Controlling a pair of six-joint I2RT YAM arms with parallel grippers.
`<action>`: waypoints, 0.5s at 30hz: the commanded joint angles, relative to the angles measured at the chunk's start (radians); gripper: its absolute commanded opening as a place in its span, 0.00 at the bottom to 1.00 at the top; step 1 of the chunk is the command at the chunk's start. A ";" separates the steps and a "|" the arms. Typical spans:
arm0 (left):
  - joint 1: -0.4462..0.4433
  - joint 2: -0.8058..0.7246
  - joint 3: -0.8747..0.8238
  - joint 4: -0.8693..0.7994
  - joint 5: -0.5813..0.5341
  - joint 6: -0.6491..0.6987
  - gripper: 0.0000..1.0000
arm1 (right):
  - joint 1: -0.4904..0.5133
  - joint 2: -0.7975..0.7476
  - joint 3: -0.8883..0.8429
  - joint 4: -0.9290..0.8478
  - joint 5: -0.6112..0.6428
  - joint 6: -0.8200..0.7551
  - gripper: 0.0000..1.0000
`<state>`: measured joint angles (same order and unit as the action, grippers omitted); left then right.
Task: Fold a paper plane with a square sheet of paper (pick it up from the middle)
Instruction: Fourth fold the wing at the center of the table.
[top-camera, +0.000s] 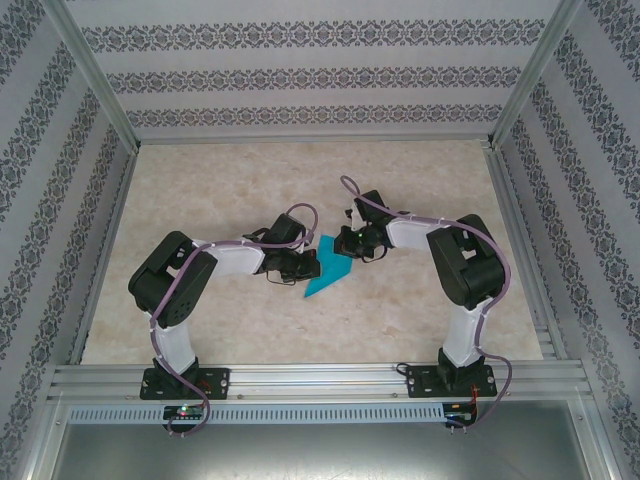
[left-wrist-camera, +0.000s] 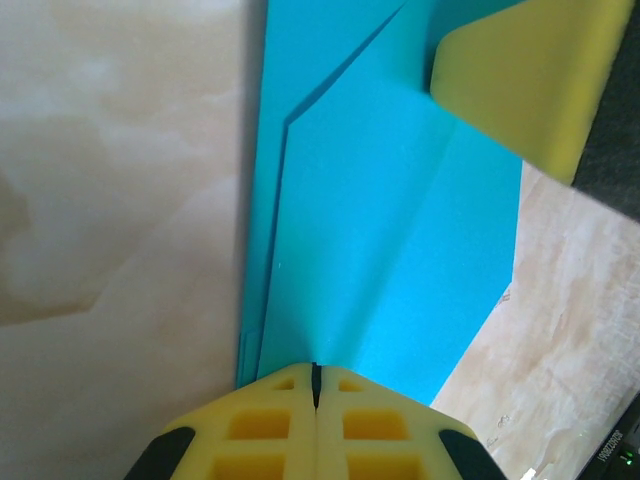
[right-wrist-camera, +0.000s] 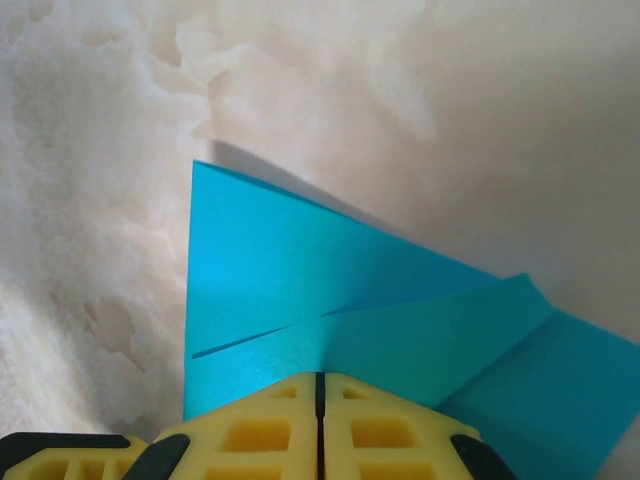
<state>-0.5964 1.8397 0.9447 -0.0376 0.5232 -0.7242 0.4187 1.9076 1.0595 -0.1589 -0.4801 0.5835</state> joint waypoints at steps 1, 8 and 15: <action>-0.014 0.037 -0.010 -0.113 -0.012 0.026 0.00 | -0.021 -0.018 -0.003 0.019 -0.004 -0.031 0.09; -0.013 0.045 -0.010 -0.131 -0.039 0.016 0.00 | 0.057 -0.087 -0.032 0.014 -0.014 -0.040 0.08; -0.014 0.049 -0.009 -0.152 -0.058 0.020 0.00 | 0.093 -0.034 -0.079 0.077 -0.033 -0.022 0.00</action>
<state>-0.5964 1.8423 0.9493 -0.0456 0.5194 -0.7216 0.5114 1.8469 1.0000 -0.1116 -0.4995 0.5697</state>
